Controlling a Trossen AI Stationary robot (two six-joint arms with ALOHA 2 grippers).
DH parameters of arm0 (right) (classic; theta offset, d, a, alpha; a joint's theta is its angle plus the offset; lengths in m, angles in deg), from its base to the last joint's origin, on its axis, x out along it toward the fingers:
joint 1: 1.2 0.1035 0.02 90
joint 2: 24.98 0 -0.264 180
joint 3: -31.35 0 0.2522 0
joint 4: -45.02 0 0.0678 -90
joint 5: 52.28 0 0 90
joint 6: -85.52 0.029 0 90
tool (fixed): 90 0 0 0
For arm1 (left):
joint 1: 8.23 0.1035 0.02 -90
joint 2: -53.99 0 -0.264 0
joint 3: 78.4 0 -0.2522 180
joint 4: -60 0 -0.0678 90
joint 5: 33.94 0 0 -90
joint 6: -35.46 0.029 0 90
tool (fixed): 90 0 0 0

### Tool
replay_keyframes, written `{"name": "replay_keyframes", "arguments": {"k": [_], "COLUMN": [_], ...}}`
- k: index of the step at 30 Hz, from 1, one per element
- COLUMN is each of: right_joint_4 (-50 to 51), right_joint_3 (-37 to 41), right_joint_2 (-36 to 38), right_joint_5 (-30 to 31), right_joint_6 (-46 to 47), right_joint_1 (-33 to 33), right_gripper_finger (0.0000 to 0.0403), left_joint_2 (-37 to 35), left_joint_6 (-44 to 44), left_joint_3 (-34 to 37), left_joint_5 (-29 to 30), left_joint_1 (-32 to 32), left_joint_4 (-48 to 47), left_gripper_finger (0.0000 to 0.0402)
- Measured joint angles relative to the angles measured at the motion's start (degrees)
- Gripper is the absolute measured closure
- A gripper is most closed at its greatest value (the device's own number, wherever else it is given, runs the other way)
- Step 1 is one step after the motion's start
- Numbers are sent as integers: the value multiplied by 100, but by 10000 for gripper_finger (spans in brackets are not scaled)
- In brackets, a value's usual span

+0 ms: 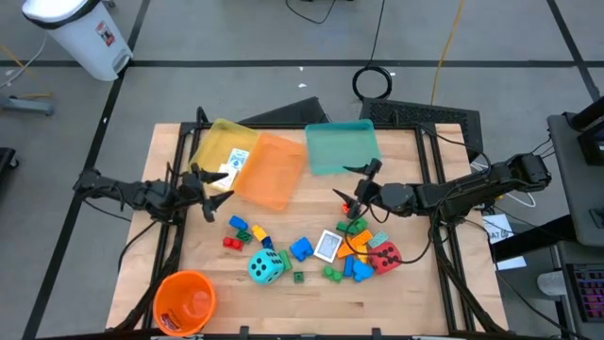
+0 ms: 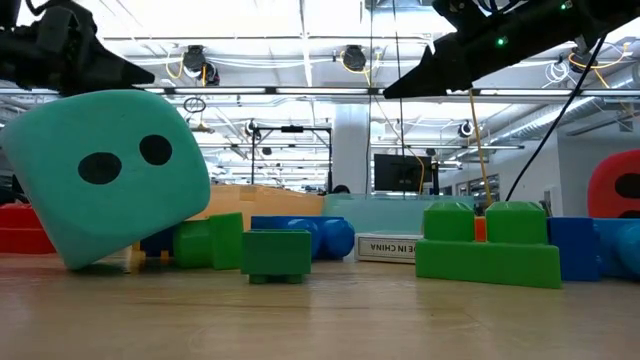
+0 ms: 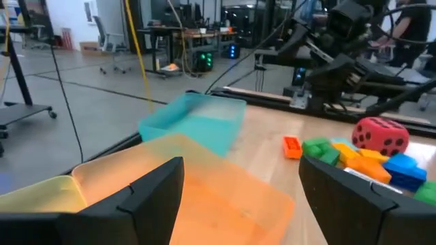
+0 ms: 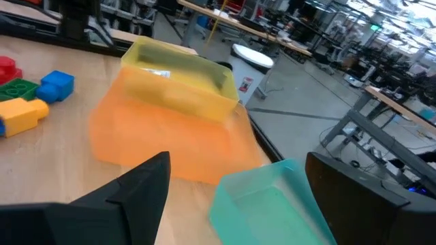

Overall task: Pick & Place Toys
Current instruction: Put the gray deck of cards into the yellow bin

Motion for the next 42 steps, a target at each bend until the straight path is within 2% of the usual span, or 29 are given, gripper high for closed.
{"name": "replay_keyframes", "arguments": {"k": [5,7,10,18,23,27,30,34,38,42], "right_joint_4": [-25,-25,-49,-112,-100,-65,-73,-228,-456,-57], "right_joint_3": [0,0,0,0,0,0,0,0,-58,-533], "right_joint_2": [-2,-2,-2,-2,-2,-2,-11,-163,-641,-1413], "right_joint_5": [-441,-461,-448,-446,-599,-1399,-1898,-2648,-3575,-4414], "right_joint_6": [134,136,138,154,385,620,773,978,1208,1400], "right_joint_1": [1,1,-1,-3,-85,-126,-148,-153,-184,-164], "right_gripper_finger": [94,94,94,94,94,94,94,94,94,94], "left_joint_2": [-211,-210,-174,-141,-143,-140,-140,-140,-140,-143], "left_joint_6": [161,471,727,874,350,892,744,300,128,429], "left_joint_3": [412,673,695,694,694,692,692,692,692,692], "left_joint_5": [-99,-379,-796,-669,-761,-808,-837,-1404,-1767,-1987], "left_joint_1": [0,1,39,49,48,58,168,358,495,568], "left_joint_4": [799,1391,1650,1559,1536,1252,1237,1103,1004,1153], "left_gripper_finger": [105,105,105,105,105,105,105,105,105,105]}}
